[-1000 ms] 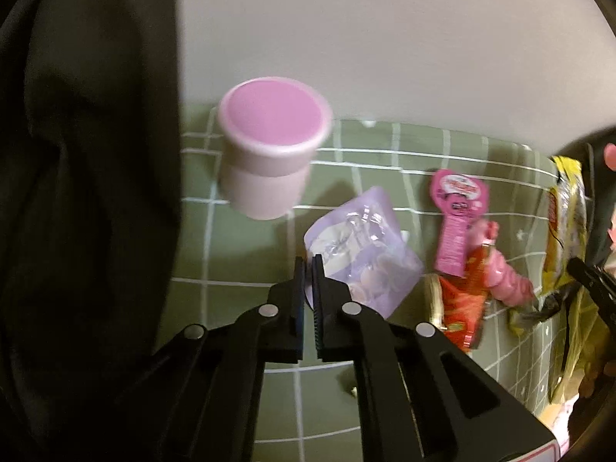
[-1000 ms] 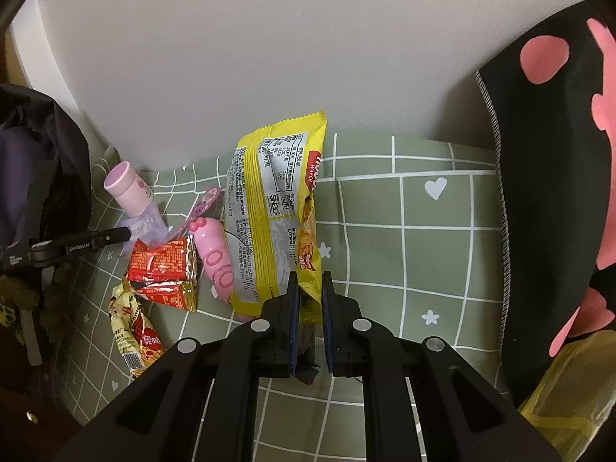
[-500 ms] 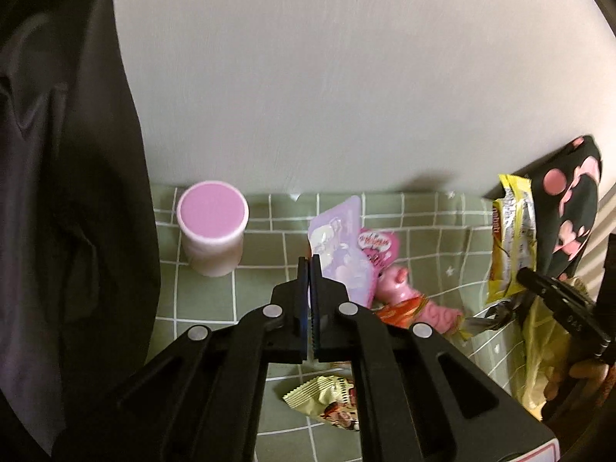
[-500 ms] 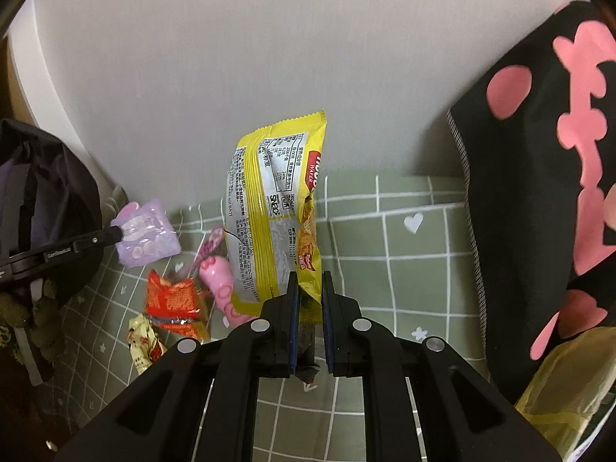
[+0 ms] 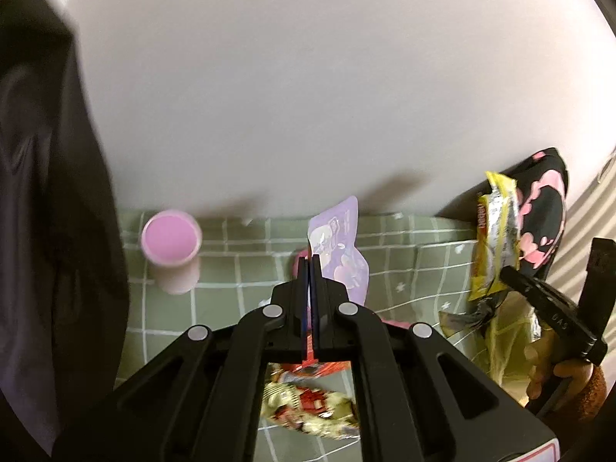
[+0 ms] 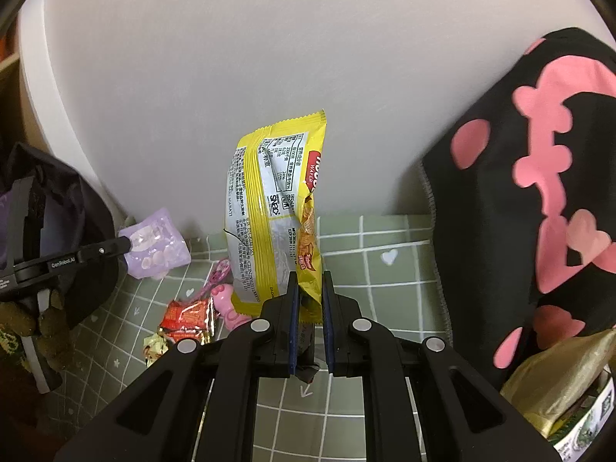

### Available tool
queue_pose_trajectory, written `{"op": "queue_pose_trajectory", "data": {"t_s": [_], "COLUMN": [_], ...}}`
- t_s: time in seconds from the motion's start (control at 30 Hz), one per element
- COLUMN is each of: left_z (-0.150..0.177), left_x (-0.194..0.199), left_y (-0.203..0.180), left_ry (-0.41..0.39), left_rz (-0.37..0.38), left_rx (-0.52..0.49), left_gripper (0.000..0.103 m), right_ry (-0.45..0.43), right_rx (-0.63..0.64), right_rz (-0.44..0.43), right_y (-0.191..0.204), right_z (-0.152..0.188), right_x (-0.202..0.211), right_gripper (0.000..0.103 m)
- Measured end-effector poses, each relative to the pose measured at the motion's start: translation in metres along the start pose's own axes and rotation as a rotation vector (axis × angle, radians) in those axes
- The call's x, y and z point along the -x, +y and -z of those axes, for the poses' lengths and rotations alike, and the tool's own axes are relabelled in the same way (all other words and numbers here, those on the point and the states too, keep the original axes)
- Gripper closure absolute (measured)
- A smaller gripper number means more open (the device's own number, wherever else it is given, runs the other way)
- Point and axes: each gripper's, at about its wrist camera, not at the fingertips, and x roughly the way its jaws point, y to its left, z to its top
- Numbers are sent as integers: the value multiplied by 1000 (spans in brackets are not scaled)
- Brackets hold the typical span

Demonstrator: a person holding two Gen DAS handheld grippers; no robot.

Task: Collect trash
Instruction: 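Carry the purple bag and yellow snack bag over the yellow trash bag and open both grippers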

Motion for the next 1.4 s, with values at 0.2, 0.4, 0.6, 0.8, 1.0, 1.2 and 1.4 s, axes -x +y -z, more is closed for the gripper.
{"op": "queue_pose_trajectory", "data": {"t_s": [0.2,0.4,0.6,0.8,1.0,1.2,1.4], "left_z": [-12,-10,-4,2,11,13,5], "left_x": [7,4,-3,-9,-18,-22,-18], "left_y": [-27,-38,-38,-41,-34,-25,-28], "left_ry": [-35,-23,2,22,58,76,58], "left_rz": [41,58,49,43,32,17,43], "left_rx": [-63,-90,-91,-88,-77,-56,-49], "left_gripper": [102,102,102,102,102,102,102], "right_ry": [-40,78,164,186,291,315,224], "right_rx": [-50,-92,-84,-111,-122,-89,-51], "right_rz": [11,31,43,-2,-3,37,42], "right_y": [-7,-19,-16,-16,-3,-4,-8], "right_z": [2,28,64,64,81,81,54], "right_x": [11,-15,-34,-49,-84,-86,-46], "right_gripper": [91,86,88,59,59,93,93]}}
